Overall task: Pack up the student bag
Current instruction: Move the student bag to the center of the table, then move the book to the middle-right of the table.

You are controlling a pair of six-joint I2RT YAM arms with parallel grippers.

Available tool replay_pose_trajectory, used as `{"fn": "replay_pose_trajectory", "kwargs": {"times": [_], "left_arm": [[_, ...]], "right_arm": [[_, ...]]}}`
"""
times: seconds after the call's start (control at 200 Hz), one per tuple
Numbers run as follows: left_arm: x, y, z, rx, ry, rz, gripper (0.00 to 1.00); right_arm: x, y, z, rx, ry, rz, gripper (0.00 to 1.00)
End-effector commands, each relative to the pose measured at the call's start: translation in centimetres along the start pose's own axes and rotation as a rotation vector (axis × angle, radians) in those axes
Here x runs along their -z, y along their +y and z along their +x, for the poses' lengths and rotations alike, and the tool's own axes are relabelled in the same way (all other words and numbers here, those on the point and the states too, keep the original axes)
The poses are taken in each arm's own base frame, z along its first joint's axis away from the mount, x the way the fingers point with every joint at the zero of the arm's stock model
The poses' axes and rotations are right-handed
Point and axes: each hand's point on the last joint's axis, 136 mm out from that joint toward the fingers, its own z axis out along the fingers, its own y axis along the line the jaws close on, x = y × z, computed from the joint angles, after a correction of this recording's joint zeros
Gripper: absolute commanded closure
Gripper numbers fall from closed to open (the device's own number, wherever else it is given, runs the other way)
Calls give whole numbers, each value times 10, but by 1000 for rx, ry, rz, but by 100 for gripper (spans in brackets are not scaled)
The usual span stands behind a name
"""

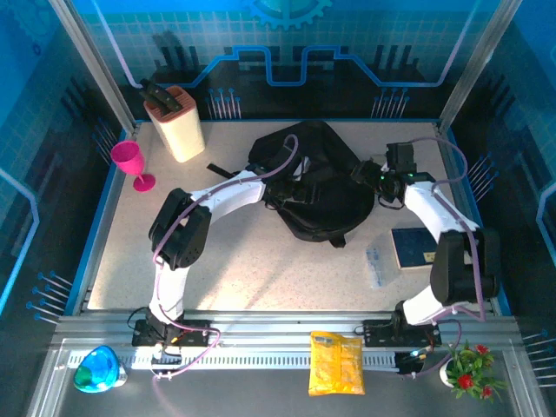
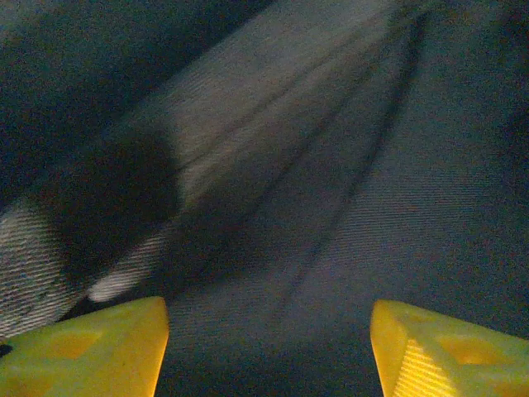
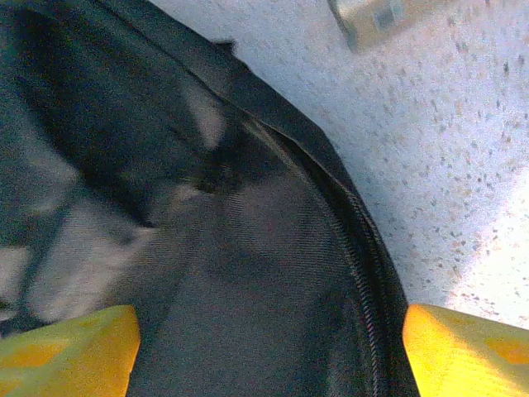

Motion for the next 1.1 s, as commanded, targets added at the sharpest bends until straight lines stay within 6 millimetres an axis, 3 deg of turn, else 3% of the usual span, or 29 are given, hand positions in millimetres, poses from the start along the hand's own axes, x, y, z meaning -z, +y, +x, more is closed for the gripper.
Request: {"fn": "replay_pose_trajectory", "kwargs": {"times": [0.0,0.14,0.31,0.435,0.55,0.685,0.8,0.976,1.046,1.096], "left_arm": [[-4,26,9,125,48,-60,34],[-3,64,25,227,65,-108,35],[13,111,40,306,56,-189,34],[36,140,39,332,30,-243,34],[60,144,26,285,-4,-252,32],[85,124,11,219,-36,-201,27],[100,109,1,210,-73,-148,24],[111,85,-9,202,-110,-82,21],[113,78,-13,190,-119,-68,21],[114,73,-14,181,-122,-59,20]], "right_arm": [[-18,-1,7,58,67,24,18],[-44,8,31,129,168,41,22],[-59,55,60,212,232,-63,27],[-59,92,79,244,269,-153,28],[-48,92,76,247,249,-121,26],[-20,46,54,220,142,52,17],[6,-14,39,151,43,217,13],[29,-106,38,-31,-7,398,11],[33,-130,35,-106,-17,425,11],[32,-150,43,-161,5,447,10]]}}
